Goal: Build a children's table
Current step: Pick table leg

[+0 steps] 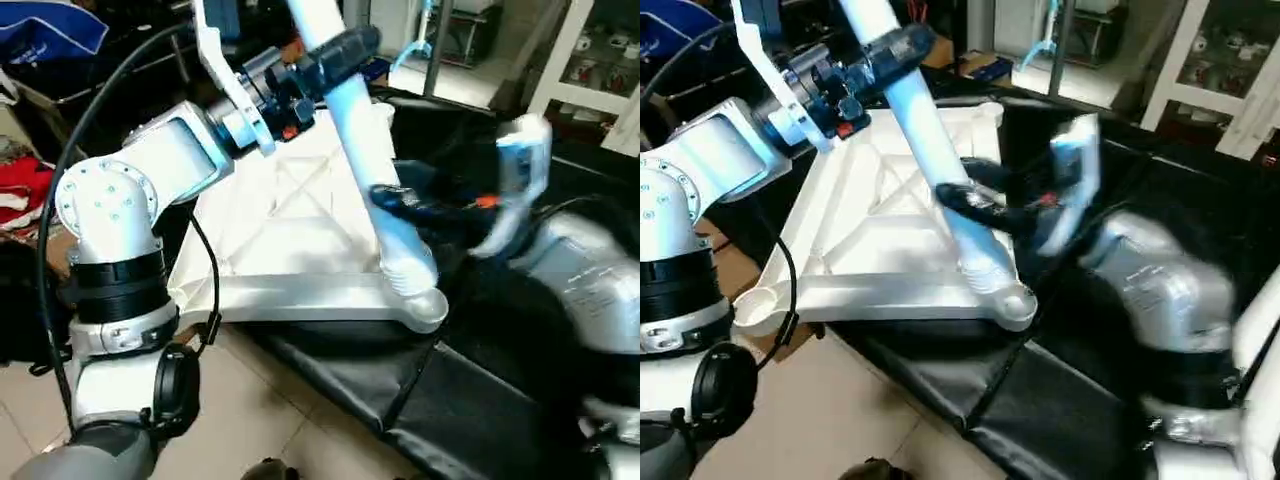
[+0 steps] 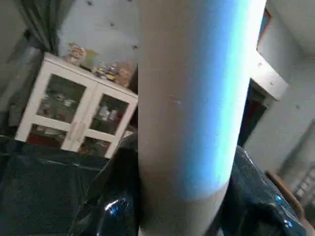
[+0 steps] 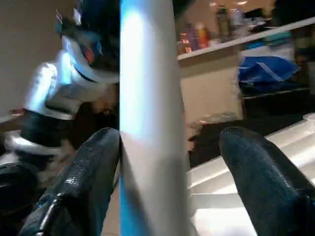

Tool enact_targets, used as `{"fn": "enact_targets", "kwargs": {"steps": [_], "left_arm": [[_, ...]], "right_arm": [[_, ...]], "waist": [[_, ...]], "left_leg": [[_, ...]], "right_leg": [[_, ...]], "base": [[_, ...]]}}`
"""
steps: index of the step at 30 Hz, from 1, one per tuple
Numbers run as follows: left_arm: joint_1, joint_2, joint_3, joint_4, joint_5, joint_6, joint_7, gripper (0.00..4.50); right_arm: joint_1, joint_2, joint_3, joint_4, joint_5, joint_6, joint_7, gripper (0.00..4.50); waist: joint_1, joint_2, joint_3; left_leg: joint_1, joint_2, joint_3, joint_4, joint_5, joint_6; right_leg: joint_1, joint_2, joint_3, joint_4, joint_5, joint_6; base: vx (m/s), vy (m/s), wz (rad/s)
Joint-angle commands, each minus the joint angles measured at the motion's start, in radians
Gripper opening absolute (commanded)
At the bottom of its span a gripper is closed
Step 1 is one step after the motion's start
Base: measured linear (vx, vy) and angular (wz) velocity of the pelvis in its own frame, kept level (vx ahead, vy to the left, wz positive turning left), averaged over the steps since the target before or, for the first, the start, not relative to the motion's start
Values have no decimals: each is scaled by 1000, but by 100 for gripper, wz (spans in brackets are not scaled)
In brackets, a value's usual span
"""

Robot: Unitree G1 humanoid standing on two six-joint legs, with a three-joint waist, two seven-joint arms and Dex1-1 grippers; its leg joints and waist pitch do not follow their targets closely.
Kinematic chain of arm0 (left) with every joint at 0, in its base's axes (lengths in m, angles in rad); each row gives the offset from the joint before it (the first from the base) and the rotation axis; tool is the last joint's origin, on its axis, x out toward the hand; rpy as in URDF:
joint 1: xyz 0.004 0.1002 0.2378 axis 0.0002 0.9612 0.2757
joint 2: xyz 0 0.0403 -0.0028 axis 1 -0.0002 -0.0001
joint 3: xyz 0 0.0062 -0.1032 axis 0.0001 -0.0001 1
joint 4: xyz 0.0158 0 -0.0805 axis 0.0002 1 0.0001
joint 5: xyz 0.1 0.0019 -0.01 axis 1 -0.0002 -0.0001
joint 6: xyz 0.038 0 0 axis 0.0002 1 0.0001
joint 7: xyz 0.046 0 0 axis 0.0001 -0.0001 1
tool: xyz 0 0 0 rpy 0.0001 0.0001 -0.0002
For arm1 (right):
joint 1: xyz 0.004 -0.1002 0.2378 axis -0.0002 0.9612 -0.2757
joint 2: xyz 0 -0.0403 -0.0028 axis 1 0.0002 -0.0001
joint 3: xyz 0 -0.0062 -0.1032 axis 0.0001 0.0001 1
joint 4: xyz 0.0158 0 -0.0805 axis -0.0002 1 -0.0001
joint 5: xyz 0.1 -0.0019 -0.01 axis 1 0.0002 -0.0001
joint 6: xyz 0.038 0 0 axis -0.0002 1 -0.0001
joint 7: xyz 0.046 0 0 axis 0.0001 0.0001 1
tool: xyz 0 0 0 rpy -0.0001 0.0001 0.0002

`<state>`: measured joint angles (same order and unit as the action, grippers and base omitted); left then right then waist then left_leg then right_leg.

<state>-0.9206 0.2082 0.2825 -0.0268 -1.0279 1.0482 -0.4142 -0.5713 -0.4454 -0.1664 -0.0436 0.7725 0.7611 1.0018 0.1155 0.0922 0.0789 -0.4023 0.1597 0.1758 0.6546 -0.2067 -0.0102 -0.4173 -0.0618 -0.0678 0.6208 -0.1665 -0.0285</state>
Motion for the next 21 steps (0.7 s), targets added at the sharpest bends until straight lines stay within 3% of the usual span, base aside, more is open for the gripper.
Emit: {"fn": "enact_targets", "kwargs": {"steps": [1, 4, 10, 11, 17, 21], "left_arm": [[-6, 24, -18, -23, -15, 17, -42, 172], [-2, 34, -30, -30, -15, 16, -63, 172], [-2, 42, -46, -40, -34, 12, -120, 172], [-3, 45, -55, -47, -39, 12, -138, 172], [-12, 46, -66, -66, -67, 32, -168, 172], [-18, 39, -88, -89, -88, 52, -190, 172]], "right_arm": [[-19, -28, -21, 18, 25, 31, 47, 388], [-27, -80, -13, 30, 44, 67, 104, 408], [6, -163, 79, 15, 1, 61, 203, 427], [12, -170, 97, 10, -11, 54, 213, 427], [3, -161, 157, -17, -14, 69, 244, 427], [-19, -161, 209, 11, -57, 37, 258, 427]], "waist": [[3, -20, -97], [5, -22, -96], [5, -25, -95], [5, -31, -94], [1, -29, -89], [0, -29, -87]], "left_leg": [[23, 55, -28, -65, -11, 89], [19, 54, -29, -64, -15, 84], [18, 55, -29, -63, -23, 82], [17, 55, -28, -63, -23, 84], [18, 56, -30, -64, -29, 92], [19, 57, -30, -65, -33, 85]], "right_leg": [[55, -78, 44, -66, -222, -185], [59, -79, 44, -67, -240, -180], [58, -81, 43, -69, -272, -176], [58, -81, 44, -70, -275, -174], [53, -79, 44, -71, -300, -172], [51, -79, 44, -72, -311, -169]], "base": [[0, 0, 0], [0, 0, 0], [0, 0, 0], [0, 0, 0], [0, 0, 0], [0, 0, 0]]}}
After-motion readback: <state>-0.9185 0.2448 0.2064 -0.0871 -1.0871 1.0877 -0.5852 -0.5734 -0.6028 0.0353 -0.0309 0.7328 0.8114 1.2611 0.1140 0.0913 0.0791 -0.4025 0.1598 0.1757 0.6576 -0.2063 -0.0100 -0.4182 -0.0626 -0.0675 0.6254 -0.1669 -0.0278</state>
